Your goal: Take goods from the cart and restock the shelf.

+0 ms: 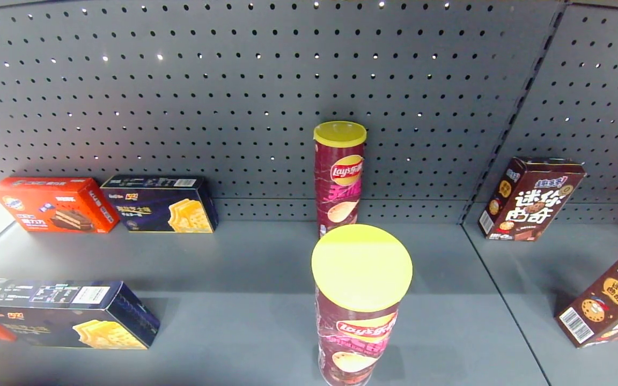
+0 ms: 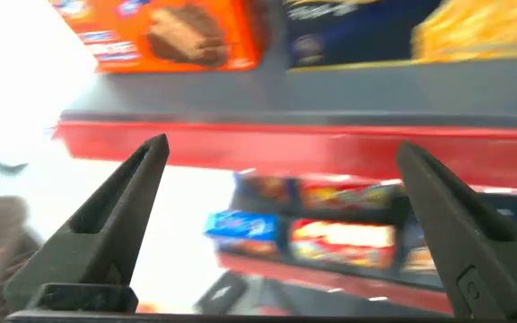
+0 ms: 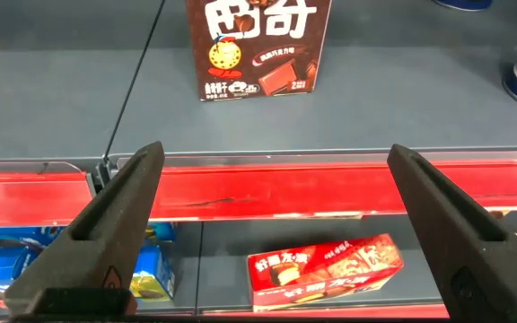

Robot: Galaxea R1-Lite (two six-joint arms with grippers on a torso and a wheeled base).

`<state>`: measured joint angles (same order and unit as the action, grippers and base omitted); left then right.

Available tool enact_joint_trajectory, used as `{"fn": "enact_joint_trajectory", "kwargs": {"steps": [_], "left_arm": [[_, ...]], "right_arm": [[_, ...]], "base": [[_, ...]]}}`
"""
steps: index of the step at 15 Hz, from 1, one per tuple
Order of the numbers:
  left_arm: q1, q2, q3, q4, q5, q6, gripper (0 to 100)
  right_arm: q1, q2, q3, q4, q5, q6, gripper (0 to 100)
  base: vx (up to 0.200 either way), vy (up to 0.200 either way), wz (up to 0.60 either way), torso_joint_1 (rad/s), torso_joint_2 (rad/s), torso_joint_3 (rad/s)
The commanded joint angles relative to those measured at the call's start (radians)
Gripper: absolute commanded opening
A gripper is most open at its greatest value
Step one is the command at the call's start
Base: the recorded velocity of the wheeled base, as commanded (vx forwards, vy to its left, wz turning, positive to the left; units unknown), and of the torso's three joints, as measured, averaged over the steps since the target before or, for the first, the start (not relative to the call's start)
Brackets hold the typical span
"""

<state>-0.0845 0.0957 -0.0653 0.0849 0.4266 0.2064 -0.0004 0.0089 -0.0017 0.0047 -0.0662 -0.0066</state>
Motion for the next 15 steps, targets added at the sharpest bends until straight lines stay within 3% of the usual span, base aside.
{"fn": "enact_joint_trajectory", "kwargs": {"steps": [1,2,3,4,6,7,9,13,15], "left_arm": [[0.169,0.03,-0.004,-0.007,-0.183,0.116,100],[0.144,0.007,-0.004,-0.008,-0.285,0.12,100],[0.126,-0.004,-0.005,-0.008,-0.325,0.12,100],[0.068,-0.047,-0.002,-0.008,-0.425,0.094,100],[0.077,-0.064,0.005,-0.008,-0.45,-0.033,100],[0.083,-0.08,0.015,-0.01,-0.456,-0.074,100],[0.083,-0.088,0.015,-0.01,-0.468,-0.093,100],[0.083,-0.088,0.015,-0.01,-0.483,-0.091,100],[0.083,-0.088,0.015,-0.01,-0.601,-0.116,100]], "right_arm": [[0.0,0.002,0.0,0.0,0.0,0.0,100],[0.0,0.002,0.0,0.0,0.0,-0.001,100],[0.0,0.002,0.0,0.0,0.0,0.0,100],[0.0,0.002,0.0,0.0,0.0,0.0,100],[0.0,0.002,0.0,0.0,0.0,-0.001,100],[0.0,0.002,0.0,0.0,0.0,-0.001,100],[0.0,0.002,0.0,0.0,0.0,0.0,100],[0.0,0.002,0.0,0.0,0.0,0.0,100],[0.0,0.002,0.0,0.0,0.0,0.0,100]], "base": [[0.0,0.0,0.0,0.0,0.0,0.0],[0.0,0.0,0.0,0.0,0.0,0.0],[0.0,0.0,0.0,0.0,0.0,0.0],[0.0,0.0,0.0,0.0,0.0,0.0],[0.0,0.0,0.0,0.0,0.0,0.0],[0.0,0.0,0.0,0.0,0.0,0.0],[0.0,0.0,0.0,0.0,0.0,0.0],[0.0,0.0,0.0,0.0,0.0,0.0],[0.0,0.0,0.0,0.0,0.0,0.0]]}}
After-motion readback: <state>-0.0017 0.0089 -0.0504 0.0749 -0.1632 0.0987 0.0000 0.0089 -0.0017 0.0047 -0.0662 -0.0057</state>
